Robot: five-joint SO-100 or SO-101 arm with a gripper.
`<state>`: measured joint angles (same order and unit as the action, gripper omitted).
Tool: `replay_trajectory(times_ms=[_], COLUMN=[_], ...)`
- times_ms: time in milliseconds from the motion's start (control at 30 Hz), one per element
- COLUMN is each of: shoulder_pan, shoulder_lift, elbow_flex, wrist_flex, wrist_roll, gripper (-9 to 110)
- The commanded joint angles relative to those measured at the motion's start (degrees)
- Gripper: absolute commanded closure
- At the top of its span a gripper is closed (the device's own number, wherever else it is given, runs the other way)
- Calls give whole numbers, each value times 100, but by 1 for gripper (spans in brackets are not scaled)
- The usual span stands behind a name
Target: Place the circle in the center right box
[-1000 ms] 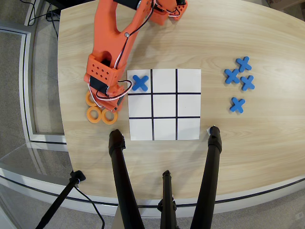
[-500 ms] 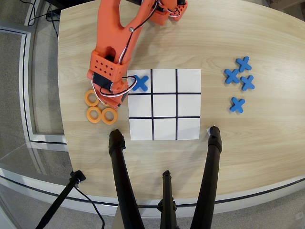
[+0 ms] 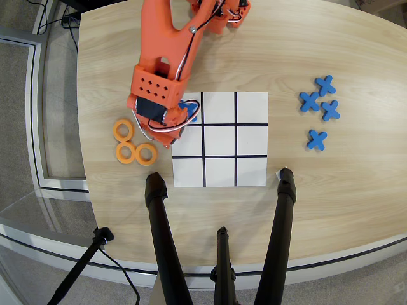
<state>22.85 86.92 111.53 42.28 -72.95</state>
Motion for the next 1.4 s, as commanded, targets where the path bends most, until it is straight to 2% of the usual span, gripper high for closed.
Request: replay_trajectory(times_ms=[0,167,467,600,733,1367], shoulder_pan=[-167,-431,-1160,-1406,-1406,-1301], shoulder_lift=[483,870,1248,1072,650,-448], elbow_flex=[-439,-686,149,369,554,413], wrist_flex=[176,396,343,-35,-888,-1151], wrist_roll=[316,536,580,694,712,606], gripper=[102,102,102,102,102,102])
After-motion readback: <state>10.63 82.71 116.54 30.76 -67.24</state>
